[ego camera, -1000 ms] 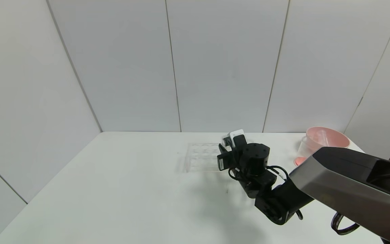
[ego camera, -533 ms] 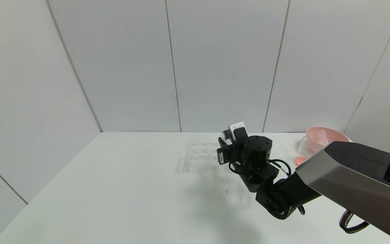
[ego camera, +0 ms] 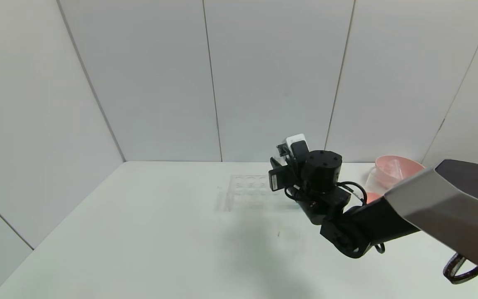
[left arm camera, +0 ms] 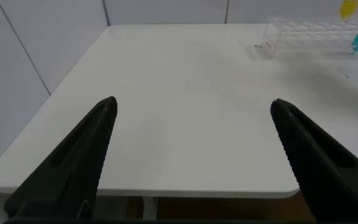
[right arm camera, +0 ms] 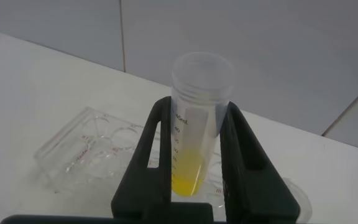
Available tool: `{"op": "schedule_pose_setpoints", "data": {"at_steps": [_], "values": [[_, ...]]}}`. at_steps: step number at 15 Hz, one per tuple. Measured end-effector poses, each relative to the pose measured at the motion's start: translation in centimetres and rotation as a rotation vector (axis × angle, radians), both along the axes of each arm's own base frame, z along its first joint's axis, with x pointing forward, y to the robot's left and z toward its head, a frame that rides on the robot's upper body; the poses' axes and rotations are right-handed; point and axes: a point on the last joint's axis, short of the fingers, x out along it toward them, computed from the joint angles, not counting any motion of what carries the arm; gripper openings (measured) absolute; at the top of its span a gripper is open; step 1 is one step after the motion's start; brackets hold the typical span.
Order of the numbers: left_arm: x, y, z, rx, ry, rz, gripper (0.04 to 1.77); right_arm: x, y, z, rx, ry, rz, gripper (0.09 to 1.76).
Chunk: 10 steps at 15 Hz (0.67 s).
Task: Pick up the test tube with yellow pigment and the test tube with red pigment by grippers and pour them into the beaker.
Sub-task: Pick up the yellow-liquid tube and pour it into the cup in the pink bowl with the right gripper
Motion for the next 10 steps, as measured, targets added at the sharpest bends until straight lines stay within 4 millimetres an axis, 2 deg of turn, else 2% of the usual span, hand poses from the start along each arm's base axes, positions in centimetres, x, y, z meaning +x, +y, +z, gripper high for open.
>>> {"op": "schedule_pose_setpoints", "data": {"at_steps": [7, 10], "values": [[0.0, 0.0, 0.0, 0.0, 0.0, 0.0, 1.76, -0.9, -0.7, 4.5, 0.002, 0.009, 0.0, 0.52], [0.0, 0.0, 0.0, 0.0, 0.0, 0.0, 1.76, -1.2, -1.8, 6.8, 0.003, 0.05, -0.015, 0.52]]}}
